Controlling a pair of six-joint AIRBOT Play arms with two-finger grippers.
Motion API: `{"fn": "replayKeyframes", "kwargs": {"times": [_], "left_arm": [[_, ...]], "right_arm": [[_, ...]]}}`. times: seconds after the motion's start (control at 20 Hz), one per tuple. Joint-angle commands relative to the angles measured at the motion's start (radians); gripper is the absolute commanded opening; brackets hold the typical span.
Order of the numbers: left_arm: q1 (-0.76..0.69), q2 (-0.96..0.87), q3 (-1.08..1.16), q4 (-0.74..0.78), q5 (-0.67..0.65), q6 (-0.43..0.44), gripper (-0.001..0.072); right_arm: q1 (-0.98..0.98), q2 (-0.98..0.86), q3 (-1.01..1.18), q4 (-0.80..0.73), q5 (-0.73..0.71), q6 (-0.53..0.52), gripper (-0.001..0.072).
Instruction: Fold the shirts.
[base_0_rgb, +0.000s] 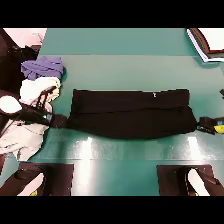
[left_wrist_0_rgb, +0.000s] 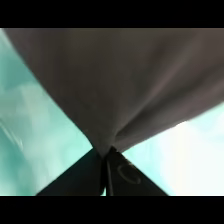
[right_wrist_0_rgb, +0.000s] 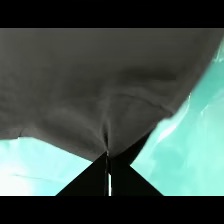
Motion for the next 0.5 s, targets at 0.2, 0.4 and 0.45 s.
{"fn": "replayKeyframes", "kwargs": {"times": [0.2, 0.4, 0.45], "left_arm": [[0.001, -0.302, 0.286, -0.008, 0.168, -0.003, 0.0026], [0.001, -0.468, 0.37, -0.008, 0.232, -0.031, 0.0026], [0.001, -0.491, 0.382, -0.008, 0.26, -0.046, 0.0026]], "right_arm": [[0.151, -0.323, 0.349, -0.004, -0.109, 0.053, 0.0014], [0.135, -0.498, 0.508, -0.003, -0.108, 0.061, 0.0015], [0.133, -0.535, 0.542, -0.003, -0.105, 0.061, 0.0015]]}}
